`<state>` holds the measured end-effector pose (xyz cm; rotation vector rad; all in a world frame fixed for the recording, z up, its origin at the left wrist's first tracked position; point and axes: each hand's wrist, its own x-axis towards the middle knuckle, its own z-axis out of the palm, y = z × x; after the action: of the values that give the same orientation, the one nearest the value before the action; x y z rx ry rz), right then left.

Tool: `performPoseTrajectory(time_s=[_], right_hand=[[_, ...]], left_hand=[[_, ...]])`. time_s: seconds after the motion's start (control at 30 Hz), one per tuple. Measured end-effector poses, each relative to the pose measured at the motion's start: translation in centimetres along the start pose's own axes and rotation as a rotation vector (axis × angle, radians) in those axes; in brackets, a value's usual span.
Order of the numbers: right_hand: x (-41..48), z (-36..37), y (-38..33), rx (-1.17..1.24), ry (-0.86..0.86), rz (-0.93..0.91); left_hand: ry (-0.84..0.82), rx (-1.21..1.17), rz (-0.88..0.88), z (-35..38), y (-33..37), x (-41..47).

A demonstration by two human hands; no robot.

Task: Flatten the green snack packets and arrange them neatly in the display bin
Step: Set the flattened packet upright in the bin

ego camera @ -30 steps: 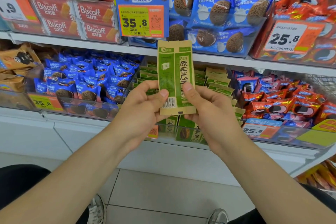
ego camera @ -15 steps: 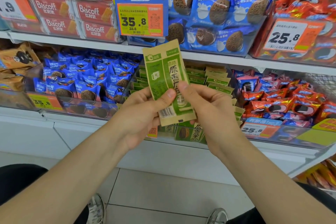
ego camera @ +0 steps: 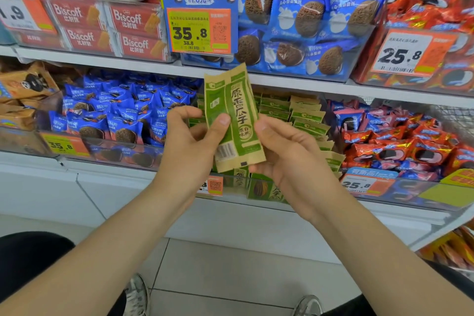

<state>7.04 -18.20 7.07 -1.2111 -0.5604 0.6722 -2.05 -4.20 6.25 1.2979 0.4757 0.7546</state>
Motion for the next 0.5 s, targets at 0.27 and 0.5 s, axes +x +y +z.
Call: performPoseTrajectory(time_s=[0.27, 0.5], right_hand=[[-0.1, 0.3, 1.0, 0.162, 0.048, 0.071], [0.0, 1.1, 0.5, -0.118, 0.227, -0.125]], left_hand=[[-0.157, 0.379, 0.26, -0.4, -1.7, -0.1], [-0.215, 0.273, 0.278, 0.3, -0.7, -0.8]])
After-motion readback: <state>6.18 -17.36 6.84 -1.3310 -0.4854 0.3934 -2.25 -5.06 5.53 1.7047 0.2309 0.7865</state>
